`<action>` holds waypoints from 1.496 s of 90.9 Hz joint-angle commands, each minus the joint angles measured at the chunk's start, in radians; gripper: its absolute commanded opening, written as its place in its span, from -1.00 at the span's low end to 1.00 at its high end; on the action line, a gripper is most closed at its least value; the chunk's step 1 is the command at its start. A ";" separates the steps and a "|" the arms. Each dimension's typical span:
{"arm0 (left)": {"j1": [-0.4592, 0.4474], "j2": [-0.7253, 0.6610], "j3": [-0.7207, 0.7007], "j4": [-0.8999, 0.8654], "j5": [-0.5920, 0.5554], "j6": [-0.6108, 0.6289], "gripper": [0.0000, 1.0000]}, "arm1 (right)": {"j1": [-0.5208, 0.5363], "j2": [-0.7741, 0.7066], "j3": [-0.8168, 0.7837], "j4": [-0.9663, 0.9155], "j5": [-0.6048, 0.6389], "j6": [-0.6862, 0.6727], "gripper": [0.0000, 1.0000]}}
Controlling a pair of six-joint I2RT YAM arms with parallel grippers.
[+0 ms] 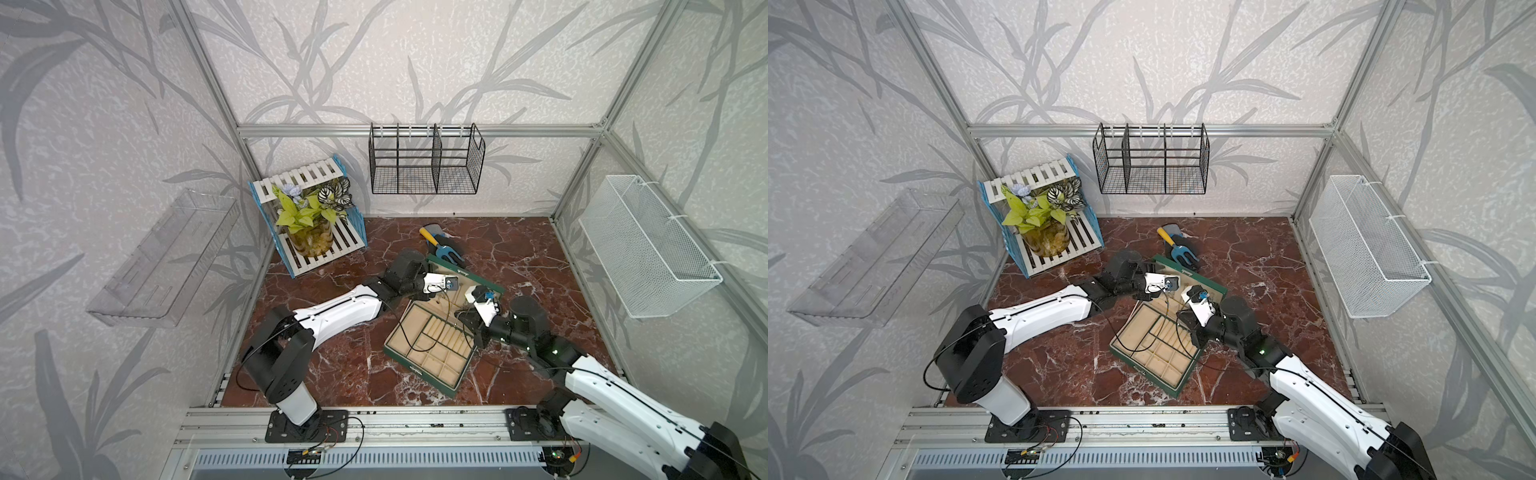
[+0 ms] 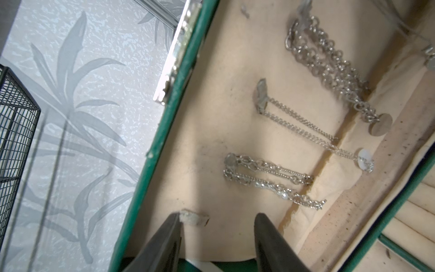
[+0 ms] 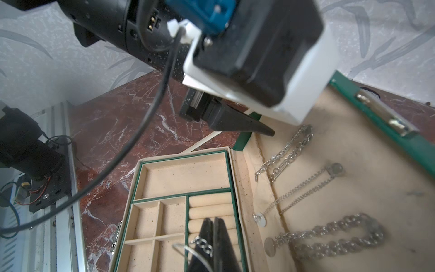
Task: Put jewelry chain into jewelry box
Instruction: Open the fastener on the jewelry box, then hang the necklace on the jewelry box clasp.
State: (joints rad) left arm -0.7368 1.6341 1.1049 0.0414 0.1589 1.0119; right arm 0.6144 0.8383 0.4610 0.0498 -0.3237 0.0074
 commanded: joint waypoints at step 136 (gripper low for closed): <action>0.118 -0.499 -0.432 0.271 0.164 -1.007 0.25 | 0.107 0.432 0.611 -0.454 0.310 0.015 -1.00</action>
State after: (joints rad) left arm -0.6613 1.1412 0.6979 0.2577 0.2050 0.1677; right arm 0.7010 1.1984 0.9863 -0.3084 -0.1169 0.0006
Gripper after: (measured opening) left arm 0.639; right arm 0.043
